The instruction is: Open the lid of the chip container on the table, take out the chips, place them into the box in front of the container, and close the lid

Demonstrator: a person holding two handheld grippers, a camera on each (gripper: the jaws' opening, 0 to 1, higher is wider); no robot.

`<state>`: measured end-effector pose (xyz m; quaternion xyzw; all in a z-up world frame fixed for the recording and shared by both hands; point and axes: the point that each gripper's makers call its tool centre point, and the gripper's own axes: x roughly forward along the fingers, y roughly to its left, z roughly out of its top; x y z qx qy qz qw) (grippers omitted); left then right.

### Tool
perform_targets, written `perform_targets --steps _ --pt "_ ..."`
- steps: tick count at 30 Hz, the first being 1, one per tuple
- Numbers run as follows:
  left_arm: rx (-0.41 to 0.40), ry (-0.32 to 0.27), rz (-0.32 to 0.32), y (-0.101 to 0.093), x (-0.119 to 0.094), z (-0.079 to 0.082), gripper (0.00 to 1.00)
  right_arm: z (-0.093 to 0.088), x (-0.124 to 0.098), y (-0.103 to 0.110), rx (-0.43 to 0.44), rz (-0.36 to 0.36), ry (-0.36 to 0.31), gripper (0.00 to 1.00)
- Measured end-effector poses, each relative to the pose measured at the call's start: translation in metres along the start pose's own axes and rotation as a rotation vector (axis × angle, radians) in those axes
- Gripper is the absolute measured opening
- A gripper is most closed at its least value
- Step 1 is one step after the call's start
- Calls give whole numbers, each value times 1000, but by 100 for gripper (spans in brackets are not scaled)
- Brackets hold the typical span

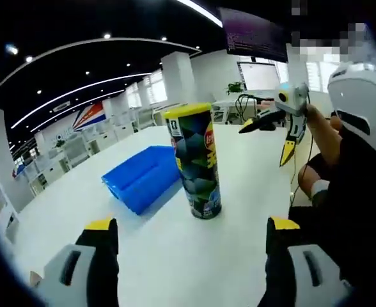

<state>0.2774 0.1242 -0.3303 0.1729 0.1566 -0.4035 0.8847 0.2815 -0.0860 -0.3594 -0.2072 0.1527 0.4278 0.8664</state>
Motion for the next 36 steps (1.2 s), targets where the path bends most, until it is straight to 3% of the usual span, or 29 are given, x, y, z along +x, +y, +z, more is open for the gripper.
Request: perform_targets --steps 36 --pt "4 -28 -6 -2 -4 1 95 -10 -8 6 -13 -12 40 84"
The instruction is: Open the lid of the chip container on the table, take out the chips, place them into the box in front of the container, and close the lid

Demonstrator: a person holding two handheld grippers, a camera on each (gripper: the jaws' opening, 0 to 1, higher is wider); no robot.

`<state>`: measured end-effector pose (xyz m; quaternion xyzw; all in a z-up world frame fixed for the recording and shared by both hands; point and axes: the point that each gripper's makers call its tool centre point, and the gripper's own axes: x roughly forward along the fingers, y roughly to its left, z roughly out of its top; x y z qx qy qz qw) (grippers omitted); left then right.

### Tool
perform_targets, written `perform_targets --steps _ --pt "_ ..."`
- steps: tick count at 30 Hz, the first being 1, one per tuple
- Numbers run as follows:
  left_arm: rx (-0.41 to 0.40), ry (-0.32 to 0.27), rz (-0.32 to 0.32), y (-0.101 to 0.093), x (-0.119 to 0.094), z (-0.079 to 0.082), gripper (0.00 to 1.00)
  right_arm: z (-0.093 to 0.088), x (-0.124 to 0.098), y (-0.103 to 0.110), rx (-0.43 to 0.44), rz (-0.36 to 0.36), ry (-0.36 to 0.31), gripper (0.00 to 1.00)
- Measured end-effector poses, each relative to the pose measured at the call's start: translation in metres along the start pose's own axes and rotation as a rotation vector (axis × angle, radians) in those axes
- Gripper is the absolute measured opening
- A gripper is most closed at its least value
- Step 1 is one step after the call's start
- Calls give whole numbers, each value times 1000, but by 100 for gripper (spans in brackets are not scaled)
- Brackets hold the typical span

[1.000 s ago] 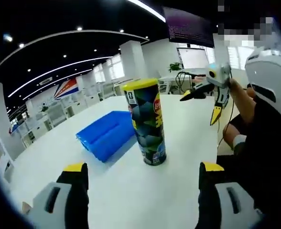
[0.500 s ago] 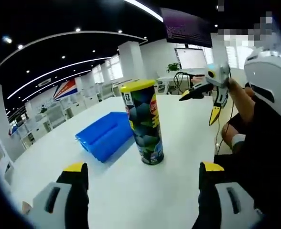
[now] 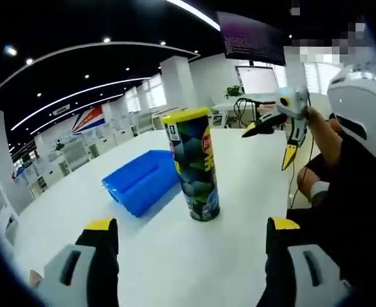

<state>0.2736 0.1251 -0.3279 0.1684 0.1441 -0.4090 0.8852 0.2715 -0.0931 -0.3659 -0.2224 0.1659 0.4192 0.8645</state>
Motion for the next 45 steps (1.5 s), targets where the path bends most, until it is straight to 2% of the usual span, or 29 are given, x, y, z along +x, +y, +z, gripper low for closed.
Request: perform_targets --steps 14,33,40,45 --pt "5 1 -3 1 3 -2 95 1 1 0 -19 7 -16 83" --pt "15 -3 -11 -1 1 -1 95 -3 -1 -1 -25 -2 2 83" --pt "23 -7 -9 -2 0 2 95 5 -4 4 -26 18 -32 83" --pt "24 -9 -6 -2 -1 3 95 3 -4 2 -30 9 -25 83"
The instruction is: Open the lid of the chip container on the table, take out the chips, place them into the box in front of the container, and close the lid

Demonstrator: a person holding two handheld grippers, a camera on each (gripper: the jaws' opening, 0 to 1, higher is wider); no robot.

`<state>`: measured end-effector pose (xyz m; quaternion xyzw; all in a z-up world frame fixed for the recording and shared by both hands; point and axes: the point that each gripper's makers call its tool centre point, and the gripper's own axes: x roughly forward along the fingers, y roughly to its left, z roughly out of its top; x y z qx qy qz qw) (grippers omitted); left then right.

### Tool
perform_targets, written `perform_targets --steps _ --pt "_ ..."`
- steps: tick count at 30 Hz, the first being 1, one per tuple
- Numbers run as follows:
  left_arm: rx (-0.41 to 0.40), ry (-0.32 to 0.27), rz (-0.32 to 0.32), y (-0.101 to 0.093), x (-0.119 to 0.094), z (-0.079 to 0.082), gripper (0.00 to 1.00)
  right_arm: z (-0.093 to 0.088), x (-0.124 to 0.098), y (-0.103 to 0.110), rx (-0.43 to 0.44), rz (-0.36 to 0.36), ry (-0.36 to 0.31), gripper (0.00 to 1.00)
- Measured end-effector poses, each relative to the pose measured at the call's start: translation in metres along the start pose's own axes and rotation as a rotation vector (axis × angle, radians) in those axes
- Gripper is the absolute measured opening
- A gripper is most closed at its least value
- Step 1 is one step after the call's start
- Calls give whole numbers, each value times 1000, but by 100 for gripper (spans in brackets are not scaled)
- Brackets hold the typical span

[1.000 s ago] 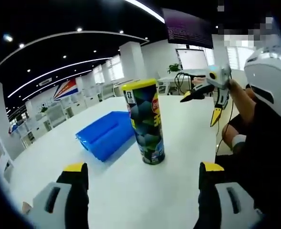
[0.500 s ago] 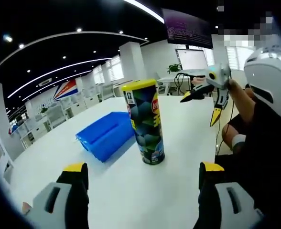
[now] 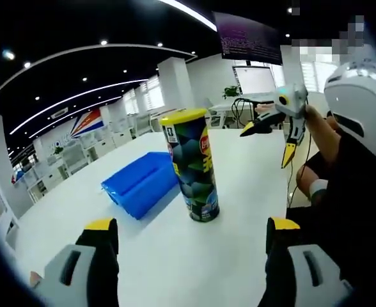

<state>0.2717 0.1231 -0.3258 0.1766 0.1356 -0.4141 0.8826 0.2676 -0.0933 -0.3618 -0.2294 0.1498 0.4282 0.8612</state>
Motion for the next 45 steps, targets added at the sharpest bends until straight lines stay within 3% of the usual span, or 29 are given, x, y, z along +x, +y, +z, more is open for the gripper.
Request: perform_targets --steps 31,45 --pt "8 -32 7 8 -1 8 95 0 -2 -2 3 -11 -9 83" --pt "-2 -138 -45 11 12 34 95 15 -6 -1 -8 -14 -43 83"
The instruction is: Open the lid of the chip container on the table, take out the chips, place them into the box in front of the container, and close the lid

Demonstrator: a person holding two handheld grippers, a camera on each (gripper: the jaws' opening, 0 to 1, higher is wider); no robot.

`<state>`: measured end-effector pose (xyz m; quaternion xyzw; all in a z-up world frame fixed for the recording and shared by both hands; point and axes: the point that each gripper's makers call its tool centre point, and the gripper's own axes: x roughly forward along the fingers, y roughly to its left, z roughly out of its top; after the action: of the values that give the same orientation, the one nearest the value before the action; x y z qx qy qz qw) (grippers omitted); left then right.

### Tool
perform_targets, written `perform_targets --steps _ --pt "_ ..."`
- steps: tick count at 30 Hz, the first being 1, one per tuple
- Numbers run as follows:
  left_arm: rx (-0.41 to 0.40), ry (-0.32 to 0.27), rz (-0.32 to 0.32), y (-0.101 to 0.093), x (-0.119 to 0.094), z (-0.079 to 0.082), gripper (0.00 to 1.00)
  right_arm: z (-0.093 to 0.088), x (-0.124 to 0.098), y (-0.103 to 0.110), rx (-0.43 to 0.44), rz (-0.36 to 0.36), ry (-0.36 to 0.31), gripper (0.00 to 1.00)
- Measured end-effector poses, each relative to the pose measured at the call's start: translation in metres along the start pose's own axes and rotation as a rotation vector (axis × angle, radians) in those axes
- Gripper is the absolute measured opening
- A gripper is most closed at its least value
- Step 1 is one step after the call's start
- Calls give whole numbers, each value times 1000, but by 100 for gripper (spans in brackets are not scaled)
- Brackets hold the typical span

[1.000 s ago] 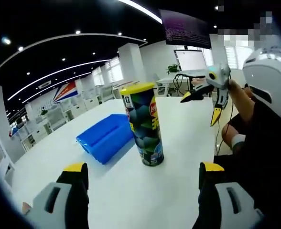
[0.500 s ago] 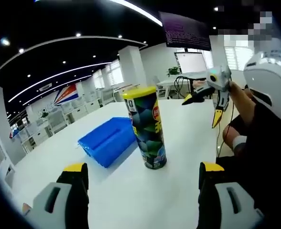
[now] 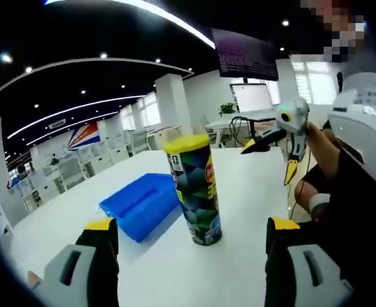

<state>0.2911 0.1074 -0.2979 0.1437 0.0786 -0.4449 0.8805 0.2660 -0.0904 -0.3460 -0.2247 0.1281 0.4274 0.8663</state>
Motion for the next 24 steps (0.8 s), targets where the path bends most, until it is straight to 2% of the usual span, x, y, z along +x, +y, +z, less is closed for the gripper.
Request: perform_targets --steps 8,14,17,18,24 --pt "-15 -59 -35 7 22 4 95 11 3 -4 -17 -16 -15 84" --pt "-49 -99 -80 7 39 5 95 11 3 -5 -23 -23 -8 84" --pt "-65 -122 -140 -1 51 3 95 9 1 -5 -27 -29 -2 83" --pt "-70 -141 -178 -7 55 5 95 9 1 -5 -27 -29 -2 83" --pt "-58 -161 -212 -14 82 -5 95 10 -1 1 -22 -12 -9 84"
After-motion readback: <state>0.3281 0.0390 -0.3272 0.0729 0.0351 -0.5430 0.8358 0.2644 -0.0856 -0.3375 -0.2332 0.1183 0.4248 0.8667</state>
